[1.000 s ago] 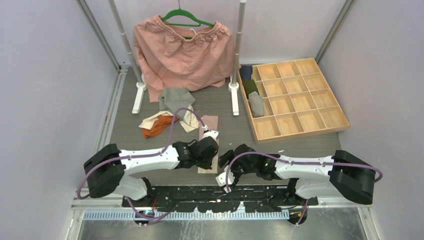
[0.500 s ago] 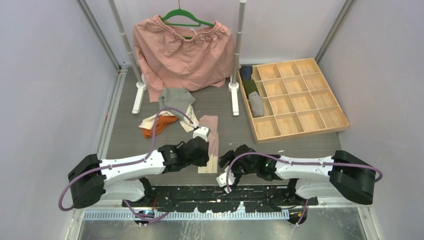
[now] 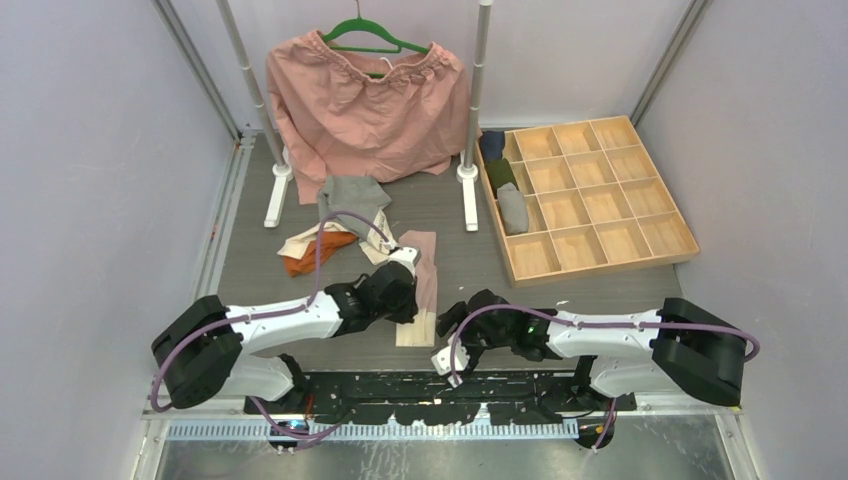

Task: Roll the underwear
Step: Roll the underwear to the center of the board.

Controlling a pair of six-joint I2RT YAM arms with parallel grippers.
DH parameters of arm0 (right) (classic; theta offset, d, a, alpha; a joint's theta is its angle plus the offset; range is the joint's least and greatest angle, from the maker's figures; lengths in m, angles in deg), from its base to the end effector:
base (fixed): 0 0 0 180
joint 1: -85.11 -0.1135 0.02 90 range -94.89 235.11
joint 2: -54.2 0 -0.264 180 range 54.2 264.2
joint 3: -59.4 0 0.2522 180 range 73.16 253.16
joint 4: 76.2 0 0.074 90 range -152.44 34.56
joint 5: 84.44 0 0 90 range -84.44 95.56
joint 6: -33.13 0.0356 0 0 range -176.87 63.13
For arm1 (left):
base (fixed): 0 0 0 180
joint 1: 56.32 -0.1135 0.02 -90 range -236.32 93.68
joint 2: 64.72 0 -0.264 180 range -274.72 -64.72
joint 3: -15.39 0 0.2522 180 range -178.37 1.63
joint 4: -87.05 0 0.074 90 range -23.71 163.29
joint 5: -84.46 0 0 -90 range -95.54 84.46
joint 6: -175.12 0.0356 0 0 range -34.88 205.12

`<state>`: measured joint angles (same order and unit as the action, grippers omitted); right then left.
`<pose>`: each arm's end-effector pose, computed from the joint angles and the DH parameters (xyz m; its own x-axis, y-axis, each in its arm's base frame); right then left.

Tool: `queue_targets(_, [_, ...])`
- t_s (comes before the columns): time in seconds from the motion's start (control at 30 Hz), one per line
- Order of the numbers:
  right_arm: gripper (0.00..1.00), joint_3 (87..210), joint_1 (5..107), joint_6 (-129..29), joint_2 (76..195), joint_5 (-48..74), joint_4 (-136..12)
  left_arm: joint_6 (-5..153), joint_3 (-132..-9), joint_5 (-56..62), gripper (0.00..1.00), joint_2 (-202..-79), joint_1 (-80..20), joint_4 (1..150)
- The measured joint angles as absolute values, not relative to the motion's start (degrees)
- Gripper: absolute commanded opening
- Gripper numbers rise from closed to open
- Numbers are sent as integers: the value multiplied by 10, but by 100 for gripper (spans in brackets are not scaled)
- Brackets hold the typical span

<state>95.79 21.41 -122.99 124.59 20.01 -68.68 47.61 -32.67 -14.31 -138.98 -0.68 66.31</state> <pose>0.0903 0.2027 0.1493 0.7506 -0.4797 -0.4544 -0.6535 -0.4375 -0.6177 0.1451 -0.2027 0.1765 -0.7881 0.0865 -0.6094 0.3495 0.8779 -0.3274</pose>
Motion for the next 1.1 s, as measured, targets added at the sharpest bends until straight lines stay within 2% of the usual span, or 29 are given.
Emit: queue_targets(1.1, [73, 1020, 179, -1290, 1326, 191, -684, 481, -281, -80, 1, -1408, -23, 731])
